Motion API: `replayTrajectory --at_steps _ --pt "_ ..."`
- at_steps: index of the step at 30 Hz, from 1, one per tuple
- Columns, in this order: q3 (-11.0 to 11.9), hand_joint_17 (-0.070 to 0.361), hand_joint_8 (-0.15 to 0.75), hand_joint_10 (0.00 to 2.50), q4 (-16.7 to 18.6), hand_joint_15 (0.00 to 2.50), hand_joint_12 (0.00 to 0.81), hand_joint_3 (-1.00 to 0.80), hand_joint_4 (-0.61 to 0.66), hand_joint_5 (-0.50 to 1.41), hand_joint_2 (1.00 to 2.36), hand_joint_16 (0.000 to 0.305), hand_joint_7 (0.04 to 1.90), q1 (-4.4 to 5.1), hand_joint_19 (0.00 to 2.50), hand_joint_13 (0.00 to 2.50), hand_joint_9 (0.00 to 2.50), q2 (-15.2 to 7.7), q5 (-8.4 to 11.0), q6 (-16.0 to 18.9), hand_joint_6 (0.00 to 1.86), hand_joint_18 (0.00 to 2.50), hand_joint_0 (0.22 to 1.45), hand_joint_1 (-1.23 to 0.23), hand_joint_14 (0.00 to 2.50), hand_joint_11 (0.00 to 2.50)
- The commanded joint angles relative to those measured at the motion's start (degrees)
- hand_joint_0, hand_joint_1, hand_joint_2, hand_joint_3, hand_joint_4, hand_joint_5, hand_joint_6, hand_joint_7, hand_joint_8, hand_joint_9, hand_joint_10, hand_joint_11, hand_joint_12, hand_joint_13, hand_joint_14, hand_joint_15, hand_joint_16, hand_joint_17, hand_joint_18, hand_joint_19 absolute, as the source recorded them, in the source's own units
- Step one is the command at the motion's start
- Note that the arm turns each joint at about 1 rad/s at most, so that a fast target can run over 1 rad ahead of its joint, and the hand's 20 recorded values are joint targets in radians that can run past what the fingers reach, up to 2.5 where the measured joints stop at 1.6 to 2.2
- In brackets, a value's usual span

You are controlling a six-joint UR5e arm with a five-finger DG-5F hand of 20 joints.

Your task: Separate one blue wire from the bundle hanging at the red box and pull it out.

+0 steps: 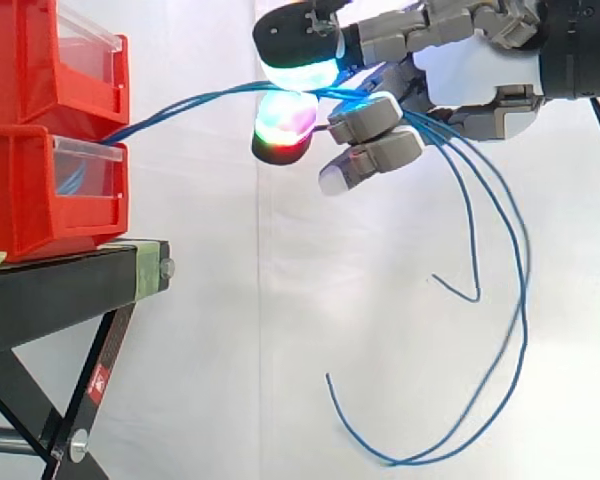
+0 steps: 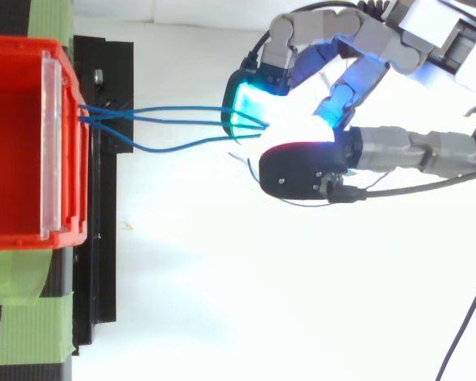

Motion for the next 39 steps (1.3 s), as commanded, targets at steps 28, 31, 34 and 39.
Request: replayTrajectory --at_steps 28,31,34,39 --pt "-0.01 0.101 0.301 0.12 0.26 1.67 0.315 -0.31 0.23 -0.17 1.02 0.045 1.21 0.10 0.61 1.35 1.14 0.00 0.00 -0.55 0.62 0.50 0.62 -0.78 0.00 1.80" --pt "-0.01 0.102 0.309 0.11 0.26 1.68 0.319 -0.32 0.23 -0.17 1.01 0.045 1.22 0.10 0.61 1.36 1.15 0.00 0.00 -0.46 0.61 0.50 0.61 -0.74 0.00 1.82" --pt "-0.01 0.103 0.310 0.11 0.26 1.66 0.329 -0.36 0.23 -0.16 1.01 0.046 1.21 0.10 0.62 1.36 1.16 0.00 0.00 -0.46 0.61 0.50 0.58 -0.70 0.00 1.80" --pt "-0.01 0.105 0.309 0.09 0.26 1.65 0.321 -0.36 0.24 -0.16 1.01 0.047 1.23 0.10 0.62 1.38 1.18 -0.09 0.09 -0.46 0.61 0.51 0.57 -0.61 0.00 1.82"
